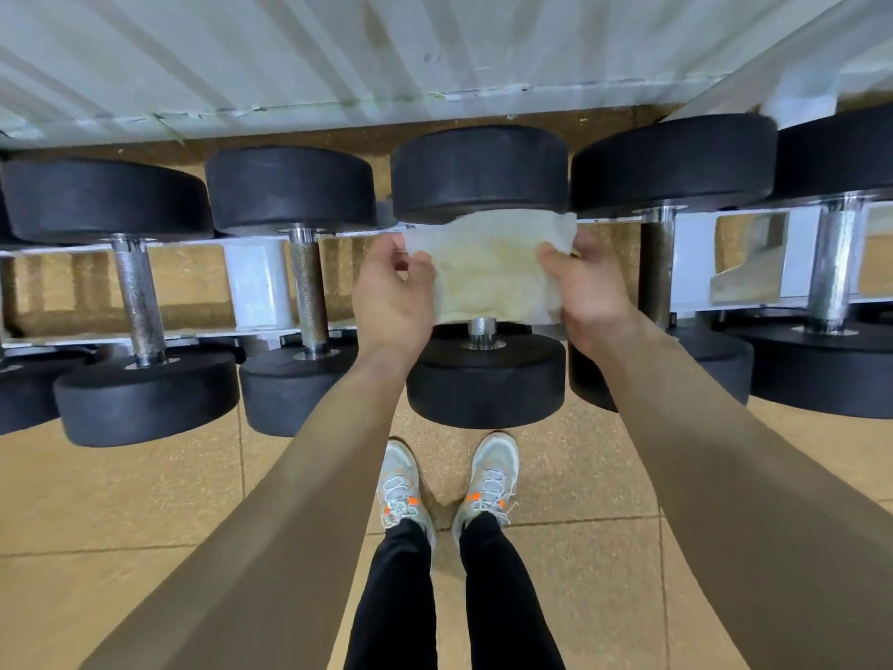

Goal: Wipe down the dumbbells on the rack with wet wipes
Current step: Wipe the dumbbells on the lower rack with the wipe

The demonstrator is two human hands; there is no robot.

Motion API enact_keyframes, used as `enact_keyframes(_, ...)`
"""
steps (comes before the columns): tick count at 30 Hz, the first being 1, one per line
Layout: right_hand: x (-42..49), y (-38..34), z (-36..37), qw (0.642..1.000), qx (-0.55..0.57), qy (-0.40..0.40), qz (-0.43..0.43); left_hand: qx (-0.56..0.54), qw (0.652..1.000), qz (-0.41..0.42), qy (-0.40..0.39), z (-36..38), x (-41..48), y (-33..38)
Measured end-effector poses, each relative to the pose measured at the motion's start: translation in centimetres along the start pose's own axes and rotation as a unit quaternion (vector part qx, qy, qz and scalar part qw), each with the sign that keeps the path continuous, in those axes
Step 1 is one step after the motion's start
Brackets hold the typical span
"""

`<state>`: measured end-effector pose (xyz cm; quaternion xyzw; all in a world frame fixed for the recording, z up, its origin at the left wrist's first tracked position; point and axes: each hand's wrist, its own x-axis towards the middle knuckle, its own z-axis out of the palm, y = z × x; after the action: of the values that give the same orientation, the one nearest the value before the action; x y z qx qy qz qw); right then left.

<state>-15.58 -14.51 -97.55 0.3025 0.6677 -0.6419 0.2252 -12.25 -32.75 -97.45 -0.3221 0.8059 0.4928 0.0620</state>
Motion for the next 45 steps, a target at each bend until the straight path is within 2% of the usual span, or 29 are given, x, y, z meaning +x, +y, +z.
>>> enact_keyframes(4,2.3,0.8,1.1,0.996,-0.074,0.044,0.016,0.068,0.997,-0.023,0.027,0.9,1.7,-0.8)
enact_keyframes(6,2.4,1.2,1.7,0.985,-0.151,0.075,0.034,0.084,0.993,-0.042,0.067,1.1,2.0,-0.9)
enact_keyframes(8,0.9,1.8,1.9,0.971,-0.207,0.119,0.023,0.095,0.992,-0.016,0.083,1.4,1.7,-0.9)
enact_keyframes(10,-1.4,2.9,2.0,0.968,-0.216,0.126,-0.011,0.083,0.996,-0.024,0.036,2.0,0.8,-0.3)
enact_keyframes(13,-3.8,4.3,2.8,0.965,-0.231,0.122,-0.012,0.05,0.992,-0.088,-0.075,3.8,0.0,0.4)
enact_keyframes(16,-4.5,5.2,4.2,0.951,-0.255,0.171,-0.041,-0.006,0.98,-0.138,-0.141,6.0,0.8,1.0)
enact_keyframes(20,-4.6,5.9,4.9,0.933,-0.24,0.255,-0.087,-0.032,0.975,-0.161,-0.152,8.4,2.4,1.3)
enact_keyframes(26,-4.7,6.2,5.1,0.924,-0.242,0.278,-0.101,-0.118,0.961,-0.185,-0.17,8.5,4.3,1.2)
enact_keyframes(28,-4.7,6.1,5.1,0.924,-0.249,0.275,-0.096,-0.151,0.943,-0.215,-0.202,7.8,4.5,1.5)
enact_keyframes(31,-4.8,5.7,5.1,0.923,-0.273,0.255,-0.09,-0.198,0.903,-0.234,-0.303,6.8,4.7,0.6)
enact_keyframes(34,-4.7,5.6,5.1,0.925,-0.274,0.25,-0.082,-0.17,0.885,-0.234,-0.364,6.0,4.1,-0.5)
enact_keyframes(37,-4.8,5.6,5.1,0.922,-0.275,0.258,-0.082,-0.101,0.908,-0.22,-0.341,6.1,2.9,-1.5)
enact_keyframes(42,-4.8,5.8,5.1,0.922,-0.27,0.263,-0.086,0.002,0.958,-0.211,-0.196,8.1,2.4,-0.2)
enact_keyframes(45,-4.7,6.0,4.9,0.923,-0.27,0.26,-0.086,-0.025,0.962,-0.238,-0.133,9.5,4.1,2.2)
